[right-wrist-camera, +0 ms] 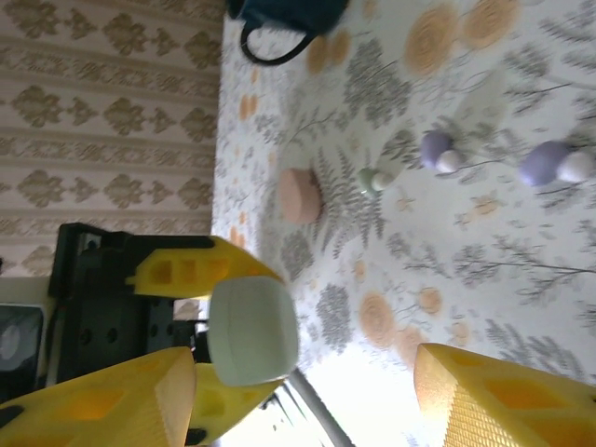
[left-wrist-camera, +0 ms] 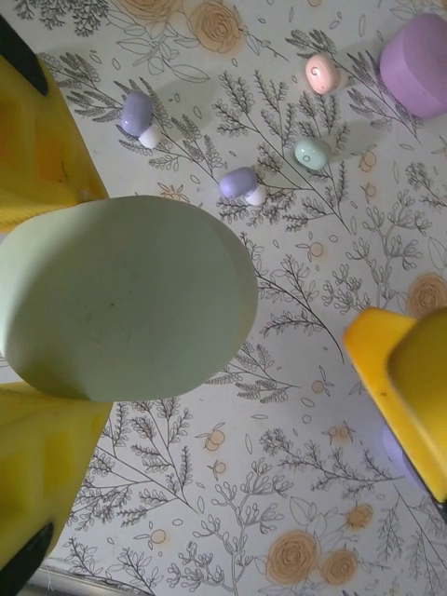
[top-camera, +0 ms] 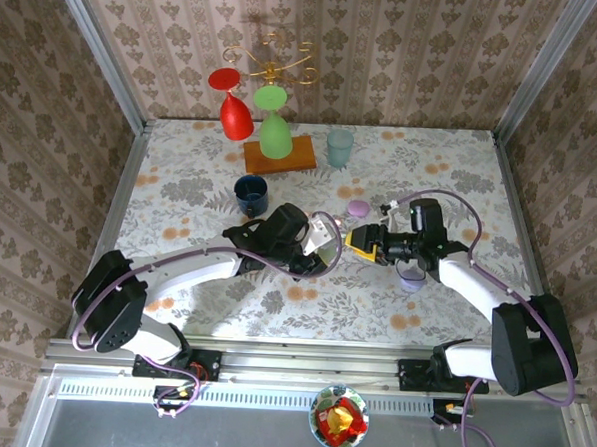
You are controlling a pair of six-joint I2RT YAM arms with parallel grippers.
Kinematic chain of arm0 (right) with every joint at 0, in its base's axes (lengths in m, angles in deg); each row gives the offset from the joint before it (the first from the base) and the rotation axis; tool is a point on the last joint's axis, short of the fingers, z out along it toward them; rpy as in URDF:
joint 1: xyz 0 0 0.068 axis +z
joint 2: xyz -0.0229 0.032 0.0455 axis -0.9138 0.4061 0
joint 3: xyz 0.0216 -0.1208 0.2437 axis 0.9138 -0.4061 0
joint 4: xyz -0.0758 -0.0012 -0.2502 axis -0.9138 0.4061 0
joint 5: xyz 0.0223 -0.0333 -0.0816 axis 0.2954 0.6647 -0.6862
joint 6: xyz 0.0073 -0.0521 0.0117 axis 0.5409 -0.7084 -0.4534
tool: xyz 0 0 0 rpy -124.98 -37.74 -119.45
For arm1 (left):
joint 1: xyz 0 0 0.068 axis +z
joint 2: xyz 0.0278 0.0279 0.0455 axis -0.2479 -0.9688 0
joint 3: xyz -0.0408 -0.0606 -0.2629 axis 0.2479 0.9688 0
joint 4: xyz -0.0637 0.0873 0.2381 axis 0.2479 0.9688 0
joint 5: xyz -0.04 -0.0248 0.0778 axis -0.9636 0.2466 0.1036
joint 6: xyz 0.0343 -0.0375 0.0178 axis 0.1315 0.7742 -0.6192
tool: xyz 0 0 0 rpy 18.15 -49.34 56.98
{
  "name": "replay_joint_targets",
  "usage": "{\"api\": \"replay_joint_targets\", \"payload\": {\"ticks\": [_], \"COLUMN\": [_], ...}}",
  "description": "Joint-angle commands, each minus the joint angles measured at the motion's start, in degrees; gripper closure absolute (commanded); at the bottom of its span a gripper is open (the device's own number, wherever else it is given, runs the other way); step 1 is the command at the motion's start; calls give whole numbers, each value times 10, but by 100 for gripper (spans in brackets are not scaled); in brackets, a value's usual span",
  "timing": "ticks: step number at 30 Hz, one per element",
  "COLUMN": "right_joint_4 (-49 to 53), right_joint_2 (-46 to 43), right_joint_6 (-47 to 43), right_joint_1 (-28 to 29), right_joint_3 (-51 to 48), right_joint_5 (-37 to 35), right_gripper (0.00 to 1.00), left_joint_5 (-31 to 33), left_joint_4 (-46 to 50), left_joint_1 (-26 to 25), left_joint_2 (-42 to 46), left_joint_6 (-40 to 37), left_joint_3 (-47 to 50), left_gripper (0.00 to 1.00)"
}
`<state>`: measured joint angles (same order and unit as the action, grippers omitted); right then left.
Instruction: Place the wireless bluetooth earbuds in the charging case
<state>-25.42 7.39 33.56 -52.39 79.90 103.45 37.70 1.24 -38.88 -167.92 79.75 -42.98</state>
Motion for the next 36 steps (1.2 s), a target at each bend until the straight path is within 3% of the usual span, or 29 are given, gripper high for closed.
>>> {"api": "replay_joint_targets", "payload": {"ticks": [1,11,21,23,29,30,36], "right_joint_4": [-54,-70,-80,-87,-135,-150,-291], "right_joint_2": [6,40,42,39,32,33,46], "right_joint_6": [24,25,37,42,85,101,229], "right_joint_1": [15,56,57,56,42,38,30], "right_joint_3": [0,18,18,16,8,6,-6], "right_joint_5": [50,49,44,42,26,23,14], "right_gripper": [36,43,74,77,78,78,78], "left_joint_5": [-20,-27,-14,-13,-15,-16,-27], "left_joint_4": [-21,-38,-41,-47,-115,-143,-345], "left_joint_1": [-3,-2,-2,-2,3,6,52], "left_joint_2": [7,20,19,22,49,60,124], "left_joint_6": [-19,-8,-5,-4,14,19,115], "left_joint_3": [4,13,14,15,50,69,177], "left_gripper": [72,72,69,61,5,0,0]}}
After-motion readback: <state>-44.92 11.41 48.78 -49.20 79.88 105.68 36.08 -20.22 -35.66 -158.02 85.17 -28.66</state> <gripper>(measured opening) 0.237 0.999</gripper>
